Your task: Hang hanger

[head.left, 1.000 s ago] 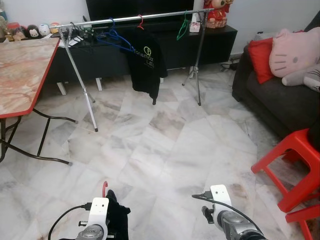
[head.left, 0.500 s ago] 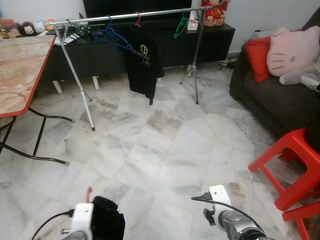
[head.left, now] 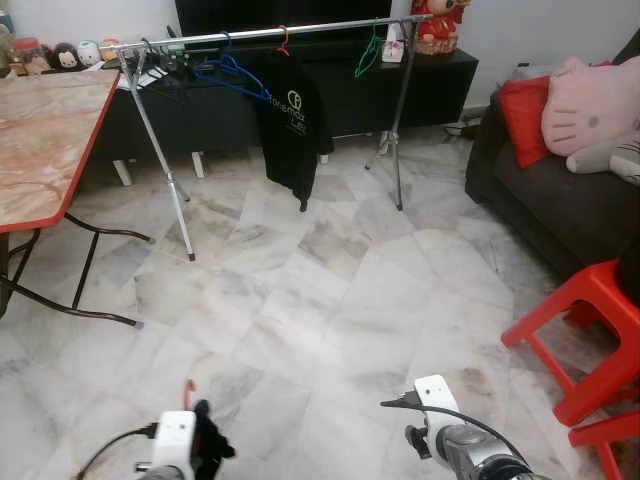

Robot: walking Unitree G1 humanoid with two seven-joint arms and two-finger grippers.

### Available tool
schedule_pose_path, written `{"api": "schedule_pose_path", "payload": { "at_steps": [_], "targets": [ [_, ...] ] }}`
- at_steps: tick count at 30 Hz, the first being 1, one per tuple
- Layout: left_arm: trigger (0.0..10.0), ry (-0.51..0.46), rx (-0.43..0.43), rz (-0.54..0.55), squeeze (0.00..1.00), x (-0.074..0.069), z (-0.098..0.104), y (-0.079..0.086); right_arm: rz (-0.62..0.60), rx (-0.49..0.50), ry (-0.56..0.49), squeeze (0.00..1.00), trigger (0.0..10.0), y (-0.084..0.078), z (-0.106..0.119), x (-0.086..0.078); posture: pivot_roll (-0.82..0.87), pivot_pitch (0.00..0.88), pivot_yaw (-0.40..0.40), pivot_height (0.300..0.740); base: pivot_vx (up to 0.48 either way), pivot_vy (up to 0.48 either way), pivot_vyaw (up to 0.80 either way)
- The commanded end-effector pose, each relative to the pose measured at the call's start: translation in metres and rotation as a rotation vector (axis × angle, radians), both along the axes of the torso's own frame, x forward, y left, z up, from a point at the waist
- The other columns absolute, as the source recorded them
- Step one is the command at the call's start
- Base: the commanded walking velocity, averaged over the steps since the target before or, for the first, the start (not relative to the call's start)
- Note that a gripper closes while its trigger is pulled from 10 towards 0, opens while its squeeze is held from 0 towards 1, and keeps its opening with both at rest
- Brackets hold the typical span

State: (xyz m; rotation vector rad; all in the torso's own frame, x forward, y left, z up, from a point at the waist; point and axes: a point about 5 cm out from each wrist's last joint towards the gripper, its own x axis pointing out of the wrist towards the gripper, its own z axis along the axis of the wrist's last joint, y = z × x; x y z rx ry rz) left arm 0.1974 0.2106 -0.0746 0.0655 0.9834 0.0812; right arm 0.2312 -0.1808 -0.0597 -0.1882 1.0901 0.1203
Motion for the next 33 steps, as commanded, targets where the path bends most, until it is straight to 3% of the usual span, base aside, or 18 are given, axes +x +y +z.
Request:
{"api": "schedule_pose_path", "payload": {
  "at_steps": [1,11,22,33],
  "targets": [
    [10.0,0.016,0.022,-0.019,0.0,-0.003,-0.001,0.004,-0.015,0.0,0.007,0.0,10.0,-0.001,0.0,-0.001,-0.07,0.0,-0.036,0.74,0.0,0.0,0.0],
    [10.0,0.058,0.048,-0.078,0.0,-0.013,-0.005,0.007,-0.037,0.005,-0.011,0.0,10.0,0.001,-0.003,-0.004,-0.09,0.0,-0.024,0.74,0.0,0.0,0.0],
    [10.0,0.116,0.051,-0.069,0.0,-0.037,-0.015,0.011,-0.124,0.021,0.0,0.0,10.0,-0.001,-0.019,-0.032,-0.1,0.0,-0.021,0.74,0.0,0.0,0.0],
    [10.0,0.121,0.035,-0.053,0.0,-0.043,-0.019,0.001,-0.095,-0.002,0.02,0.0,10.0,-0.005,-0.022,-0.039,-0.09,0.0,-0.032,0.74,0.0,0.0,0.0]
  ]
}}
